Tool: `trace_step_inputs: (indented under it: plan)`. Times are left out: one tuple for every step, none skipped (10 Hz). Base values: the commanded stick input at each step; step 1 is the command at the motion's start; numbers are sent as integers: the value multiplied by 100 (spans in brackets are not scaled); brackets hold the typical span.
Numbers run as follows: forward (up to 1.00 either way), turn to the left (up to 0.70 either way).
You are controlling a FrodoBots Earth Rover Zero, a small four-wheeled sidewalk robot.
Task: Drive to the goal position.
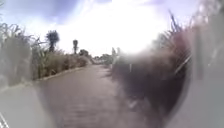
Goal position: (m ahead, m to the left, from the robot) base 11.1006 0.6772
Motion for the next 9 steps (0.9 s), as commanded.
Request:
trace_step_inputs:
  plan:
    - [85, 0]
    - [85, 0]
    - [85, 0]
    - [85, 0]
    - [85, 0]
    - [85, 0]
    - [85, 0]
    - [85, 0]
    - [85, 0]
